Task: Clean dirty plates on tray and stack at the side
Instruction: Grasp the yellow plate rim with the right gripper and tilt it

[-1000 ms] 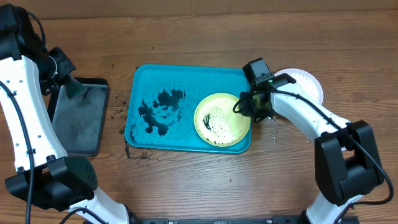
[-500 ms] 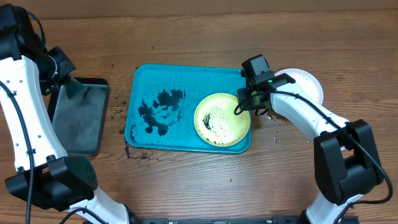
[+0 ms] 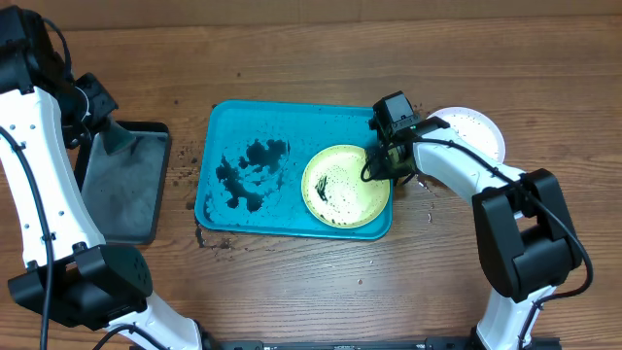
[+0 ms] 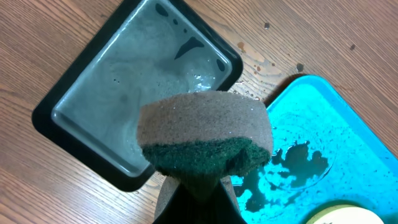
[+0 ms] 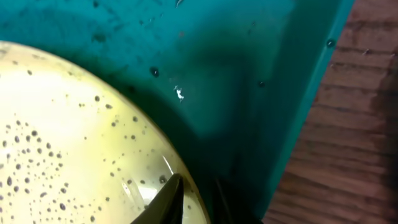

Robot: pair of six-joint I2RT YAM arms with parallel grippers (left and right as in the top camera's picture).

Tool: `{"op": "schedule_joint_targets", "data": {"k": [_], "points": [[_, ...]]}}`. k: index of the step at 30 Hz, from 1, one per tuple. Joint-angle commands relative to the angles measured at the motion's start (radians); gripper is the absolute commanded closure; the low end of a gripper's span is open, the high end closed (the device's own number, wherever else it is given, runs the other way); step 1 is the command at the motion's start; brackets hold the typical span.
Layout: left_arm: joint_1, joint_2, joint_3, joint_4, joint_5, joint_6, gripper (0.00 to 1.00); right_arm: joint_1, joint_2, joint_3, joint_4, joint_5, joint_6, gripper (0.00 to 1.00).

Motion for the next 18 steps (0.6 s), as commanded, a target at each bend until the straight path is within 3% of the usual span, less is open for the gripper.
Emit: {"op": "schedule_joint_targets", "data": {"k": [1,5,8,18], "points": [[-0.014,0.010,-0.003,0.003,0.008,-0.010,0.96,0.010,0.031,-0.006,-0.040,-0.021,0.008,0.83],[-0.014,0.010,-0.003,0.005,0.008,-0.009,0.96,0.010,0.031,-0.006,-0.115,-0.043,0.104,0.89],[-0.014,0.010,-0.003,0.005,0.008,-0.010,0.96,0.010,0.031,-0.006,-0.160,-0.192,0.200,0.90],[-0.014,0.010,-0.003,0.005,0.012,-0.010,0.96,0.074,0.031,-0.007,-0.059,-0.218,0.368,0.88]]}}
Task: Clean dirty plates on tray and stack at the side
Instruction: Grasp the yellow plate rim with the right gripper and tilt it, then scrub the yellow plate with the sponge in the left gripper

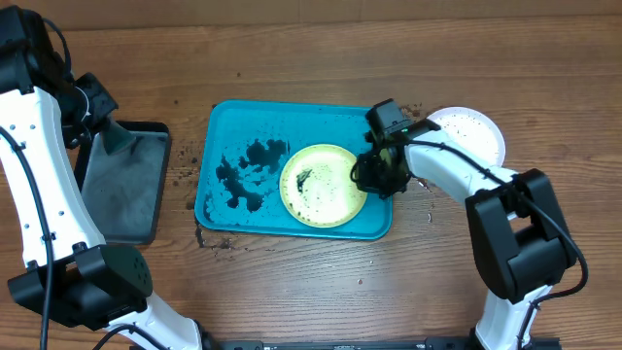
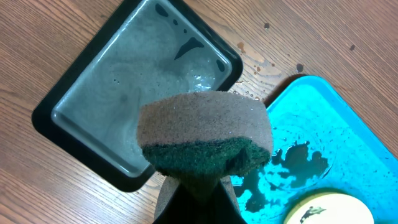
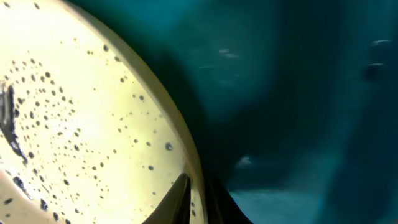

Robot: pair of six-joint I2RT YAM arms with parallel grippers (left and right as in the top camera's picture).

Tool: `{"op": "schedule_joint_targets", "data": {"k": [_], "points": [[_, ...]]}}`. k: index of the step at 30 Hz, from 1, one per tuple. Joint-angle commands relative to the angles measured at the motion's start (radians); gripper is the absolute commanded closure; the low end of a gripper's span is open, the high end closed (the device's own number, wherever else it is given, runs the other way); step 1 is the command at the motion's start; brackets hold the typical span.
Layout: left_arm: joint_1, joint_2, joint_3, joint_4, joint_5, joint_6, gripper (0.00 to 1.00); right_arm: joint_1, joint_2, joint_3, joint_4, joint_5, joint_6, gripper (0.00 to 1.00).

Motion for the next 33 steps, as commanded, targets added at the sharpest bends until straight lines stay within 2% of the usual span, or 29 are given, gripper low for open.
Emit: {"op": "schedule_joint_targets", "data": {"k": [1,4,8,12,17,22,28,31,33], "points": [[-0.014,0.010,-0.003,0.004,0.018,-0.010,0.96,0.029,0.024,-0.012,0.027,-0.013,0.066,0.88],[-0.014,0.010,-0.003,0.005,0.031,-0.009,0.96,0.037,0.024,-0.011,0.056,-0.012,0.066,0.96],[-0.014,0.010,-0.004,0.004,0.084,0.007,0.96,0.034,0.024,-0.009,0.113,-0.013,0.049,0.96],[-0.023,0.010,-0.010,0.005,0.266,0.129,0.96,0.020,0.024,0.028,0.120,-0.010,-0.129,0.96],[-0.085,0.010,-0.066,0.026,0.421,0.232,0.96,-0.003,0.024,0.057,0.145,-0.008,-0.153,0.96],[-0.219,0.010,-0.225,0.090,0.428,0.233,0.96,-0.002,0.025,0.057,0.220,-0.008,-0.124,0.96],[-0.403,0.010,-0.410,0.276,0.415,0.226,0.96,-0.001,0.048,0.061,0.298,-0.010,-0.034,0.96],[-0.460,0.010,-0.438,0.354,0.386,0.206,0.96,-0.001,0.090,0.100,0.257,-0.048,-0.031,0.96],[-0.493,0.010,-0.443,0.393,0.298,0.144,0.96,-0.001,0.121,0.154,0.170,-0.061,-0.012,0.96]]}}
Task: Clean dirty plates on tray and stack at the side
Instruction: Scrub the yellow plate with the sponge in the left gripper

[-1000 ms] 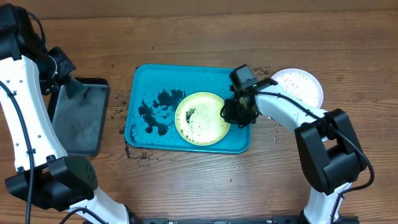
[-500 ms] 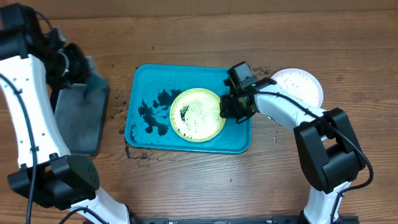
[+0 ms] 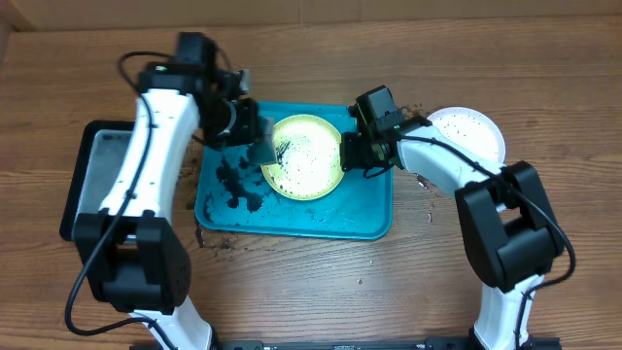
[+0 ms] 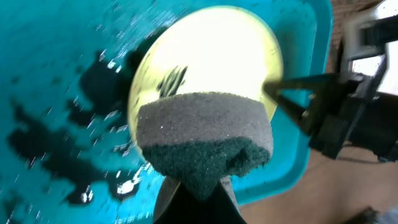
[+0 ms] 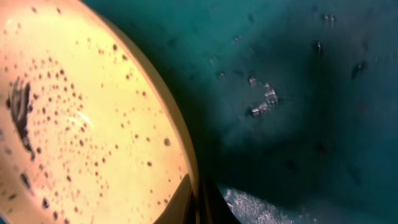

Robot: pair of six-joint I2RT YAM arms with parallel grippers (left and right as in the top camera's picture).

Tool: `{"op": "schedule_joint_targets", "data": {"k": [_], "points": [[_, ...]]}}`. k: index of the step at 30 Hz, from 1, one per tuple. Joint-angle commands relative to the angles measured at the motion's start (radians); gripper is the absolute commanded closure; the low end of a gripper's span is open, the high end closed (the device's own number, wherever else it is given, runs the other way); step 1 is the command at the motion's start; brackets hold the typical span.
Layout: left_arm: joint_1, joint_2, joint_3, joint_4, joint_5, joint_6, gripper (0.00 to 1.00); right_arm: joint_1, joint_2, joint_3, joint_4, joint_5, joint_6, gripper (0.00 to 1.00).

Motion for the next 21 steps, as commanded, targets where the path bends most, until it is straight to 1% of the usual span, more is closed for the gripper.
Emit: {"op": "schedule_joint_targets", "data": {"k": [1,5,8,11,15,18,21], "points": [[-0.041,0.000,-0.010,0.042,-0.104,-0.080,0.96,0.001,0.054,0.098,-0.090,-0.040,0.034,0.96],[-0.076,0.000,-0.010,0.074,-0.125,-0.097,0.96,0.001,0.097,0.194,-0.213,-0.061,0.032,0.96],[-0.097,0.003,-0.010,0.086,-0.125,-0.113,0.96,0.002,0.106,0.215,-0.240,-0.061,0.033,0.96],[-0.124,0.021,-0.011,0.099,-0.125,-0.117,0.96,0.002,0.109,0.215,-0.230,-0.061,0.034,0.96],[-0.163,0.073,-0.011,0.117,-0.124,-0.160,0.96,0.014,0.109,0.215,-0.156,-0.072,0.034,0.96],[-0.181,0.122,-0.011,0.117,-0.124,-0.159,0.96,0.032,0.109,0.215,-0.113,-0.071,0.035,0.96],[-0.187,0.169,-0.011,0.112,-0.123,-0.159,0.96,0.046,0.109,0.215,-0.087,-0.043,0.064,0.96]]}}
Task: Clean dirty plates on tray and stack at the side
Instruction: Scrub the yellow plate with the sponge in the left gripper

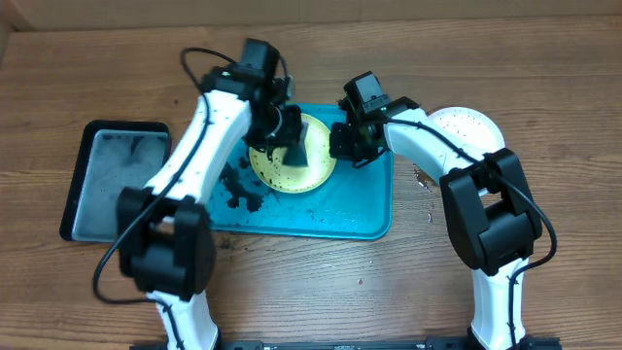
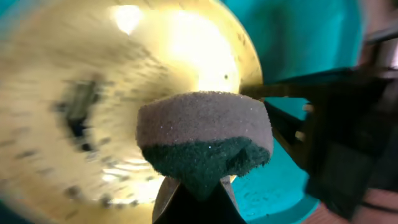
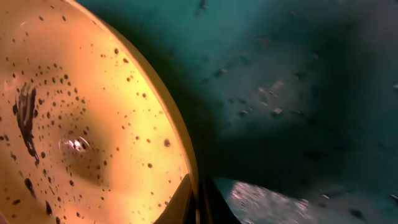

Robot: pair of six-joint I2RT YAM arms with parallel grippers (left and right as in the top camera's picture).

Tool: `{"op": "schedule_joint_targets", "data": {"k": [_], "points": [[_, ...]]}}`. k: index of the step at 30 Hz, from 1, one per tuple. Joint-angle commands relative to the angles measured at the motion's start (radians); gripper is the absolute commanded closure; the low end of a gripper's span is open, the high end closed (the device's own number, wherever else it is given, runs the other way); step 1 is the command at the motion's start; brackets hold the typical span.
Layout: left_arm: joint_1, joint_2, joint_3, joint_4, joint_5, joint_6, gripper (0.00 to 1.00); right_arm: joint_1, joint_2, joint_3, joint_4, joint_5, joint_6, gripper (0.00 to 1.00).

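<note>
A yellow plate (image 1: pixel 309 167) speckled with dark dirt stands tilted over the teal tray (image 1: pixel 321 219). My right gripper (image 1: pixel 340 146) is shut on its right rim; the plate's face (image 3: pixel 81 130) fills the right wrist view. My left gripper (image 1: pixel 290 136) is shut on a sponge (image 2: pixel 204 134), brown with a green scouring side, and holds it against the plate's face (image 2: pixel 112 93). A white plate (image 1: pixel 471 131) lies on the table to the right of the tray.
A black basin (image 1: pixel 105 185) with cloudy water sits at the left. Dark wet smears (image 1: pixel 236 185) cover the tray's left half. Crumbs lie on the wooden table (image 1: pixel 466 282) near the tray's corners.
My left gripper has moved right with the sponge, from the plate's left edge onto its face. The plate, still in my right gripper, stands more steeply tilted.
At first my left gripper held the sponge over the black basin while my right gripper pinched the rim of the yellow plate lying flat at the tray's right. The plate then sat further left, then raised and tilted mid-tray with the sponge beside it. Now the sponge touches it.
</note>
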Motion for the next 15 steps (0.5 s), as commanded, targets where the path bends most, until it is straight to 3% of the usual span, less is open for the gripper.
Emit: {"op": "schedule_joint_targets", "data": {"k": [1,4,10,15], "points": [[-0.005,0.060,-0.005,-0.004,-0.010,-0.021,0.96,0.027,0.004,0.028,0.012,0.046,0.051,0.96],[0.000,0.081,-0.005,-0.003,-0.061,-0.021,0.96,0.029,0.005,0.028,-0.041,0.221,0.159,0.96],[0.003,0.085,-0.005,0.000,-0.181,-0.021,0.96,0.029,0.005,0.028,-0.122,0.241,0.096,0.96],[0.000,0.097,-0.005,0.033,-0.193,-0.021,0.96,0.032,0.005,0.028,-0.150,0.240,0.059,0.96]]}}
